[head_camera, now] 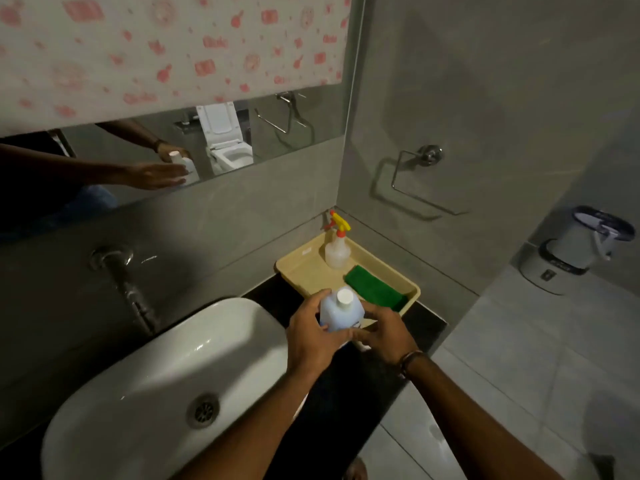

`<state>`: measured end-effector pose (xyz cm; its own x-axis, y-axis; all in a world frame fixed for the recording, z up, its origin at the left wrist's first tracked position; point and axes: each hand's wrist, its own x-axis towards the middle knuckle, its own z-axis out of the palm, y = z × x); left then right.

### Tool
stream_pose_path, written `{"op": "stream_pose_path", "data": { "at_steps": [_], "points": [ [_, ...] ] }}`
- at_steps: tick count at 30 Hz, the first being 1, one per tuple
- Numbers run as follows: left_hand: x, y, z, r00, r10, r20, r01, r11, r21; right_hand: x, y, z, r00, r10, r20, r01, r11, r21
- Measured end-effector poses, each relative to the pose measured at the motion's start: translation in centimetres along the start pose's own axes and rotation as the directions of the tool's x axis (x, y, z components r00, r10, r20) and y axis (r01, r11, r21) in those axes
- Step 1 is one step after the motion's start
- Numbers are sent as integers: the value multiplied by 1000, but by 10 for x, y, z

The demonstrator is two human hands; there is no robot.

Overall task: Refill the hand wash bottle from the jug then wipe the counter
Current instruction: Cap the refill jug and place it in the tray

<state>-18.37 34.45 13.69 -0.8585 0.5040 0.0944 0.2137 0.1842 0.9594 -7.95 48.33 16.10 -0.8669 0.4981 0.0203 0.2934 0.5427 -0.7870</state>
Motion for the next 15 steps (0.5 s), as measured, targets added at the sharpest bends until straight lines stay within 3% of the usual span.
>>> {"op": "stream_pose_path", "data": {
  "at_steps": [10, 13, 15],
  "points": [
    [191, -42, 46, 994, -33, -106, 42, 995, 85, 224, 73, 18, 994, -24, 105, 18, 998, 60],
    [229, -68, 54, 985, -134, -106, 143, 986, 86, 274, 96, 37, 973, 12, 229, -21, 999, 36],
    [246, -84, 58, 981, -164, -104, 173, 981, 82, 293, 109, 50, 978, 41, 204, -60, 994, 86]
  ]
}}
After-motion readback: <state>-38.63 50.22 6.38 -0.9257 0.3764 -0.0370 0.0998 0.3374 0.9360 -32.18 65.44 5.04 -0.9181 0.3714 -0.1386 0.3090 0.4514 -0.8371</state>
